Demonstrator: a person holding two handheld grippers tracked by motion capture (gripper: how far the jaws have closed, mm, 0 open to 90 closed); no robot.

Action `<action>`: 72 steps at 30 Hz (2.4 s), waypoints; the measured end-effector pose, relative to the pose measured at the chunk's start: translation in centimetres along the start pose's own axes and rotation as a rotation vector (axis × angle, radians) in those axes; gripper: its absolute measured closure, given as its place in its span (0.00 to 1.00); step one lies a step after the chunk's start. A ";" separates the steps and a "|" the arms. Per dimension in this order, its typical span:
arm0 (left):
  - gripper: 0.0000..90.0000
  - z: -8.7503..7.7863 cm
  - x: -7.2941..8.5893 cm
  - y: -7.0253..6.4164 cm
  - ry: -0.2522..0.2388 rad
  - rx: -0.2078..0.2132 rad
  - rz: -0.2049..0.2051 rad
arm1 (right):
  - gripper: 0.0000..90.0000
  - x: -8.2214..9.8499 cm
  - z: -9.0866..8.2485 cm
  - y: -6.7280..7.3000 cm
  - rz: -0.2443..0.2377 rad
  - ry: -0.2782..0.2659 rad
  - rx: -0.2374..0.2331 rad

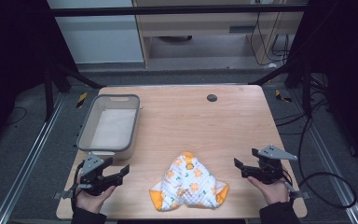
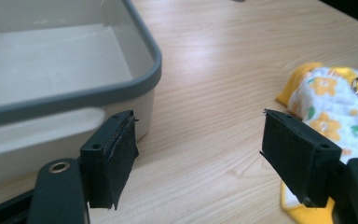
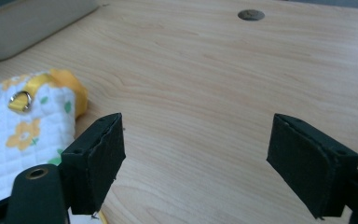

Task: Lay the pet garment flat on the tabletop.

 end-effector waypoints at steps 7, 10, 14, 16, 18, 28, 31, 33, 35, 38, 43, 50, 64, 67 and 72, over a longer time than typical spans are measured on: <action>0.28 0.5 -3.1 -1.2 -0.041 0.026 0.005 | 0.22 -2.1 0.6 0.8 -0.003 -0.017 -0.043; 0.29 1.1 -4.0 -2.1 -0.049 0.042 0.005 | 0.23 -2.5 1.0 1.1 -0.010 -0.018 -0.057; 0.29 2.2 -4.1 -3.3 -0.042 0.060 0.014 | 0.23 -2.9 1.8 1.9 -0.021 -0.016 -0.083; 0.30 2.8 -3.9 -3.9 -0.027 0.071 0.031 | 0.24 -2.8 2.4 2.3 -0.027 -0.011 -0.098; 0.31 3.3 -3.6 -4.4 -0.017 0.074 0.050 | 0.25 -2.6 3.0 2.7 -0.045 0.013 -0.114; 0.38 6.0 -1.9 -6.8 0.077 0.132 0.116 | 0.34 -2.4 4.4 4.1 -0.069 0.066 -0.164; 0.40 6.5 -1.7 -7.5 0.094 0.149 0.131 | 0.37 -2.4 4.9 4.5 -0.071 0.079 -0.180; 0.41 6.9 -1.5 -7.9 0.108 0.157 0.145 | 0.39 -2.3 5.3 4.8 -0.078 0.095 -0.190; 0.42 7.4 -1.1 -8.5 0.128 0.168 0.156 | 0.42 -2.1 5.9 5.4 -0.085 0.119 -0.207; 0.43 7.9 -0.7 -9.0 0.150 0.184 0.168 | 0.45 -1.8 6.6 6.0 -0.101 0.146 -0.231; 0.45 8.3 -0.3 -9.7 0.176 0.215 0.186 | 0.48 -1.0 7.5 6.8 -0.123 0.193 -0.259; 0.49 9.3 0.8 -10.9 0.229 0.241 0.220 | 0.52 -0.1 8.3 7.7 -0.138 0.246 -0.306; 0.74 10.5 1.6 -11.7 0.295 0.289 0.233 | 0.70 0.9 9.4 8.3 -0.142 0.333 -0.357; 0.82 10.6 1.7 -11.9 0.308 0.297 0.243 | 0.77 1.1 9.6 8.3 -0.125 0.348 -0.366; 0.93 10.8 1.8 -12.2 0.315 0.294 0.255 | 0.85 1.2 9.6 8.4 -0.129 0.356 -0.363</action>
Point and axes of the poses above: each handheld gripper's, and its own axes: z roughly forward along the jaws, x roughly out of its underside, y roughly to its left, the point moved 5 cm from there along z, roughly forward along the jaws, and after that the axes turned 8 degrees about -x, right-handed, at the moved point
